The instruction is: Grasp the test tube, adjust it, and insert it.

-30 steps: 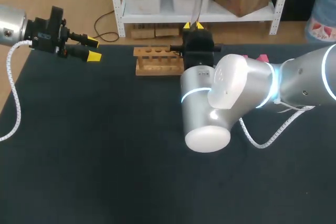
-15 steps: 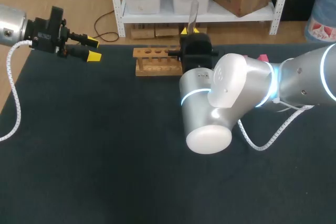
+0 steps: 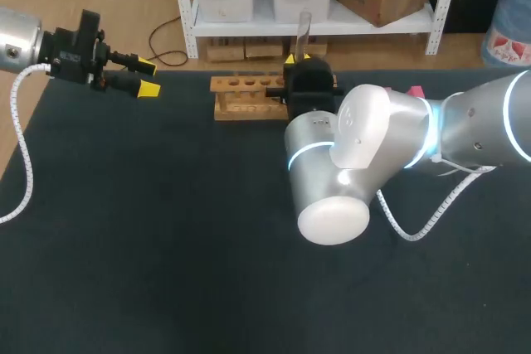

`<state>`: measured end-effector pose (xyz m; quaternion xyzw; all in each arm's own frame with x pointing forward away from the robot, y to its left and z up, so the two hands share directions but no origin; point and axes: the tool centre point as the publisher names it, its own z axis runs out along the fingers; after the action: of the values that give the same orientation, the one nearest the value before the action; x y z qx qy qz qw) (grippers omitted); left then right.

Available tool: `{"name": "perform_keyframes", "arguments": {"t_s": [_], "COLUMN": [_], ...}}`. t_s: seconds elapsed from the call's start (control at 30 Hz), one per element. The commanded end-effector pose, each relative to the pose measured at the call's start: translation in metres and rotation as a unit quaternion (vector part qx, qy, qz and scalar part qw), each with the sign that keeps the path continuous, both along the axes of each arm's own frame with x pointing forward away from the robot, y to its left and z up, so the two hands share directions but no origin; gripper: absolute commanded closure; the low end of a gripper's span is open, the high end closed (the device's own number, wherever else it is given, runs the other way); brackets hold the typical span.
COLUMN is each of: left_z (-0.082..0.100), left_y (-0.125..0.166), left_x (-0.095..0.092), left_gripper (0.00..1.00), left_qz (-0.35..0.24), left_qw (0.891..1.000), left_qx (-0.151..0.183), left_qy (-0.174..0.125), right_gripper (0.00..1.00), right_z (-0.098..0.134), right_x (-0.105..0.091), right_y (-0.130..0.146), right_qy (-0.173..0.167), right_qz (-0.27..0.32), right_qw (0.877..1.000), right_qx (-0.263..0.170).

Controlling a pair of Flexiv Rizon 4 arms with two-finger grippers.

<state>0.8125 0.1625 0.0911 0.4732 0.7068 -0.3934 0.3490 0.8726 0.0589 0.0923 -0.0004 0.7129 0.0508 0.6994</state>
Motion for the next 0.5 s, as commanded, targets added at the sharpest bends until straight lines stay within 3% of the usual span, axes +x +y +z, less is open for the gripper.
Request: {"name": "perform_keyframes", "arguments": {"t_s": [0.03,0.47,0.5], "left_z": [-0.0007,-0.0007,-0.0007], "left_y": [0.0004,0.0004,0.0004], "left_x": [-0.0014,-0.0014,-0.0014], "left_gripper": [0.0,0.0,0.0], "left_qz": [0.001,0.001,0.001], "left_qw": [1.0,1.0,1.0], "left_qx": [-0.001,-0.001,-0.001], "left_qy": [-0.002,-0.002,-0.002], "right_gripper": [1.0,1.0,0.93], "right_z": [-0.0033,-0.0121,-0.0123], "right_x": [0.0009,0.0006,0.0006], "right_y": [-0.0008,0.0016,0.0019], "right_qy": [-0.006,0.009,0.01], "right_qz": [0.085,0.075,0.074], "right_qw": [0.996,0.997,0.997], "right_qx": [0.002,0.004,0.005]}}
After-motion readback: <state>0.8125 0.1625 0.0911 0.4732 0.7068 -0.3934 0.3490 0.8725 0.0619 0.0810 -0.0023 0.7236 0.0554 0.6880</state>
